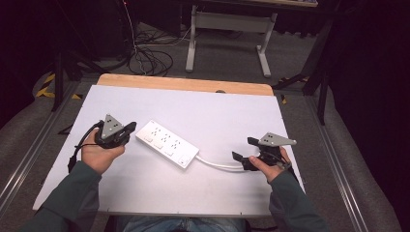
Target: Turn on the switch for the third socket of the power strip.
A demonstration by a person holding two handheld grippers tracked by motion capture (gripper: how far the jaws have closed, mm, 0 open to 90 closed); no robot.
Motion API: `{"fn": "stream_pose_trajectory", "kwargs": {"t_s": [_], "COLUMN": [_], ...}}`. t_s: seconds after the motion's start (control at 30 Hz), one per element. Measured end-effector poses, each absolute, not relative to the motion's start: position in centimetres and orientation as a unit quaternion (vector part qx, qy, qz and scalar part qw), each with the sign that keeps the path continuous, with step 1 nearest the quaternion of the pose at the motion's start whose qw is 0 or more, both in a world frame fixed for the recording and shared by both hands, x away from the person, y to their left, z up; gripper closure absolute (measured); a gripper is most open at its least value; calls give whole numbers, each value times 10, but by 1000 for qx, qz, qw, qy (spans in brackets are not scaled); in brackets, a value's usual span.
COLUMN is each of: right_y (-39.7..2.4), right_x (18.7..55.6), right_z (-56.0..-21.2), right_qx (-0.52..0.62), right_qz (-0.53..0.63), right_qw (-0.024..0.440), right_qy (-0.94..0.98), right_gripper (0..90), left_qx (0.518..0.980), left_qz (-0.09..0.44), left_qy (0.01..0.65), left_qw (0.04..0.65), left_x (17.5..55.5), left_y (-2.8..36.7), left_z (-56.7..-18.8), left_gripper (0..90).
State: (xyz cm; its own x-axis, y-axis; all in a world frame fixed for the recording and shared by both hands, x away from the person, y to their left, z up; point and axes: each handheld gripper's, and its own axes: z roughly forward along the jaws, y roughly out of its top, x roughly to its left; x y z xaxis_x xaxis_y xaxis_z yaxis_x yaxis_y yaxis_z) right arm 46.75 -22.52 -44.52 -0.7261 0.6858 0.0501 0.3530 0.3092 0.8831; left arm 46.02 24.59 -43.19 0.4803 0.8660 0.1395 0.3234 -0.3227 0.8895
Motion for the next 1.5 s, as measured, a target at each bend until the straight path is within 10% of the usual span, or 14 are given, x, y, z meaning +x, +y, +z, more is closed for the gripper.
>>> {"fn": "stream_pose_trajectory", "kwargs": {"t_s": [1.5], "right_y": [-224], "right_x": [467], "right_z": [-444], "right_qx": [329], "right_qz": [489], "right_qw": [171], "right_qy": [790], "right_gripper": [140], "left_qx": [809], "left_qz": [269], "left_qy": [363], "left_qw": [376], "left_x": [478], "left_y": [218], "left_z": [-450], "left_gripper": [900]}}
